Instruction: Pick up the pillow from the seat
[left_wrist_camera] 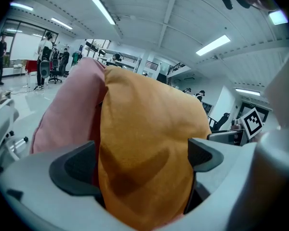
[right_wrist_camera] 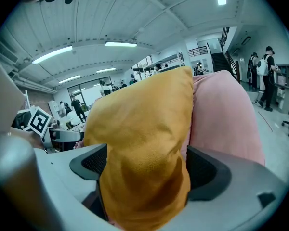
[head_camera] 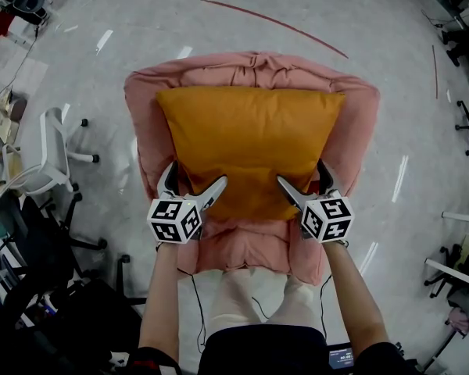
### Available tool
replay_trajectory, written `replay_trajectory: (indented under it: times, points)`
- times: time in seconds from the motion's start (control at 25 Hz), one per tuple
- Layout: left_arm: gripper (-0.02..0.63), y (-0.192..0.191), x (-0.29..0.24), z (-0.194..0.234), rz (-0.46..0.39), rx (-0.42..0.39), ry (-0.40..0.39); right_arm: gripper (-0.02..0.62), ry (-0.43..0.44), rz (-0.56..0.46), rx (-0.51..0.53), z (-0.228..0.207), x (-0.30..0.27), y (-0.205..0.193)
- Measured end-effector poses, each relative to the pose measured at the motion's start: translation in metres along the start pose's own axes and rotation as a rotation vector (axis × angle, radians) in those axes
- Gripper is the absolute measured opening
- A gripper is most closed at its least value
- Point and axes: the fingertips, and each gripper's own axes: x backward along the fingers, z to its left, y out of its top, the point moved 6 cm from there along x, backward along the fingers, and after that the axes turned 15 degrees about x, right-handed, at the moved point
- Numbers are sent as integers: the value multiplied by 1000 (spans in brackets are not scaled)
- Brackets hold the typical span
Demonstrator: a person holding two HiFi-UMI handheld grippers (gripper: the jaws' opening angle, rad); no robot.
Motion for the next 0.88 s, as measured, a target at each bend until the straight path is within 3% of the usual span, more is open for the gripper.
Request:
replay_trajectory:
  times: [0.88]
  points:
    - [586, 5, -43, 9, 83, -58, -46, 491, 8, 17, -30, -23, -28, -7]
